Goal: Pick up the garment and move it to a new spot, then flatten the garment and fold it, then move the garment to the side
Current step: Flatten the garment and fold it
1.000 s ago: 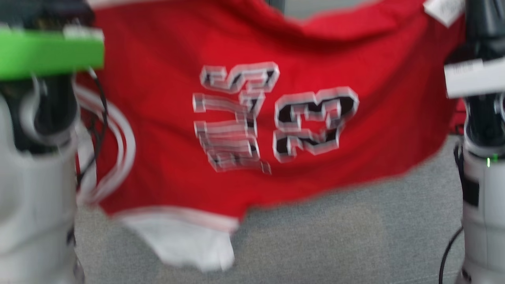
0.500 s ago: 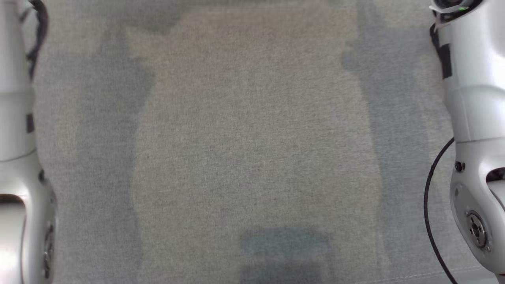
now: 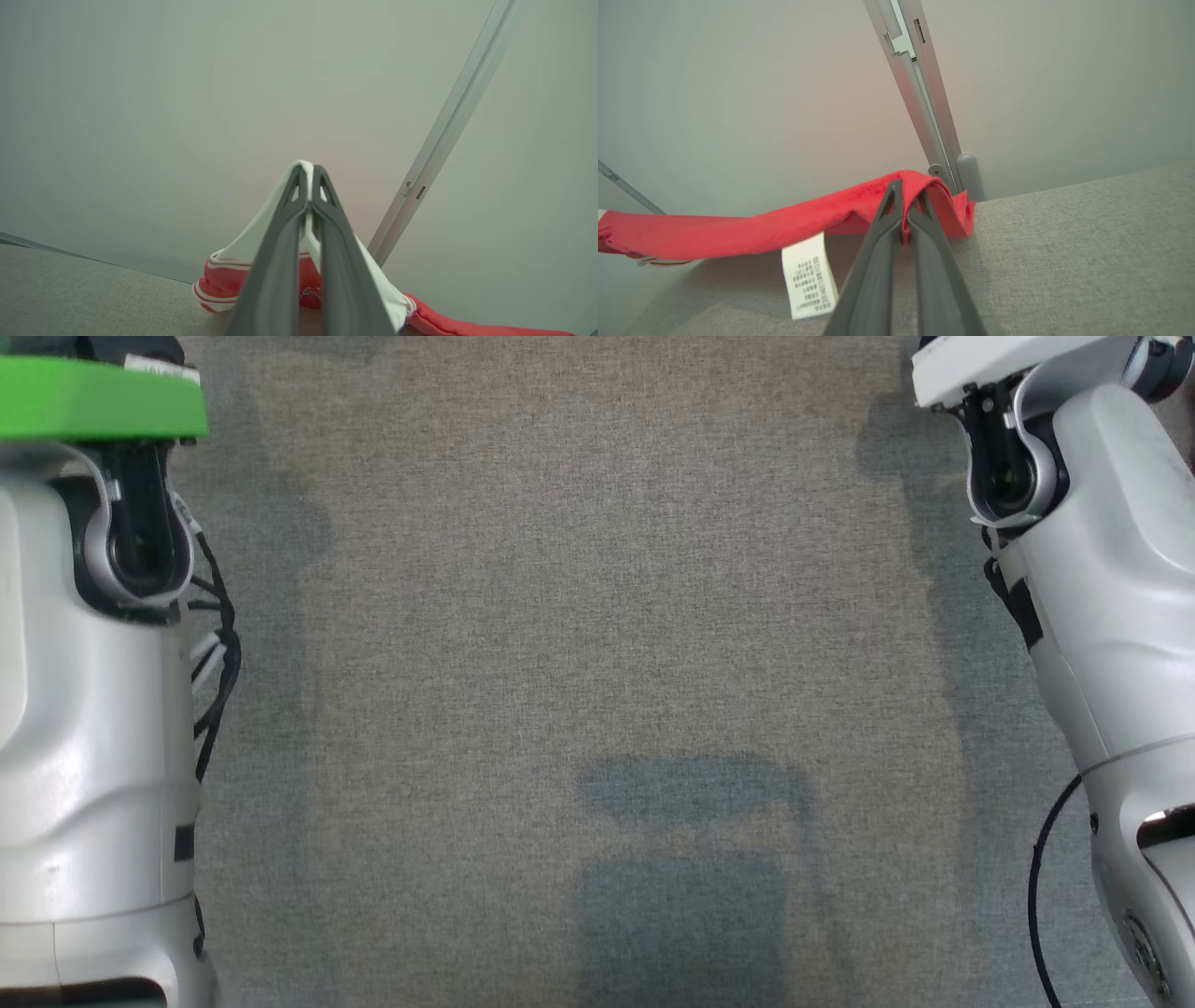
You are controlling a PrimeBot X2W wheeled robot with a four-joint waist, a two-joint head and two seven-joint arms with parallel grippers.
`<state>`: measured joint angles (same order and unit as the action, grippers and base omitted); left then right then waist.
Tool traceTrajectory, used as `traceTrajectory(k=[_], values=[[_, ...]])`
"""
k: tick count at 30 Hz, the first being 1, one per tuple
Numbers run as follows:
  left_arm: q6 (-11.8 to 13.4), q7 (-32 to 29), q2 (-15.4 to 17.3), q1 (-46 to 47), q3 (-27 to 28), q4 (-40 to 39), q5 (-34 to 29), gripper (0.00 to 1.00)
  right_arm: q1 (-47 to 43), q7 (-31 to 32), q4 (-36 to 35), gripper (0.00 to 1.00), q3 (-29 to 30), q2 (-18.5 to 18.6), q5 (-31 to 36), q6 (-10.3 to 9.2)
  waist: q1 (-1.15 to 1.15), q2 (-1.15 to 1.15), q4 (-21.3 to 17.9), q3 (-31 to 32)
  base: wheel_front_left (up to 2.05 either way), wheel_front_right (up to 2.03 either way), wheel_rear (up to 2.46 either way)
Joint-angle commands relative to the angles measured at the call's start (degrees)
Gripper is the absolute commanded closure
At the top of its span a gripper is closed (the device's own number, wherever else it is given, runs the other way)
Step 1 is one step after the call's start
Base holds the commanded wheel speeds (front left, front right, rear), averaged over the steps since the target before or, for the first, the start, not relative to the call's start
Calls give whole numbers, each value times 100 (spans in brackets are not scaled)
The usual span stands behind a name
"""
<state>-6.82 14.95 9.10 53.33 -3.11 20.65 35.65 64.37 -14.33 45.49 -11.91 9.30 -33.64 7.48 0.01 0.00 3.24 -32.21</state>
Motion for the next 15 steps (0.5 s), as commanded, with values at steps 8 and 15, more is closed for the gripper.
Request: traceTrajectory(k=[8,15], values=[[-7,29,71,-1691,60,-1267,63,100,-936,-69,-705,100,-437,416,-700,2,-1,0,-45,364,0,0,0],[128,7,-64,-2924,37,-2007,155,100,-1893,-90,-1548,100,-482,576,-965,2,-1,0,27,720,0,0,0]])
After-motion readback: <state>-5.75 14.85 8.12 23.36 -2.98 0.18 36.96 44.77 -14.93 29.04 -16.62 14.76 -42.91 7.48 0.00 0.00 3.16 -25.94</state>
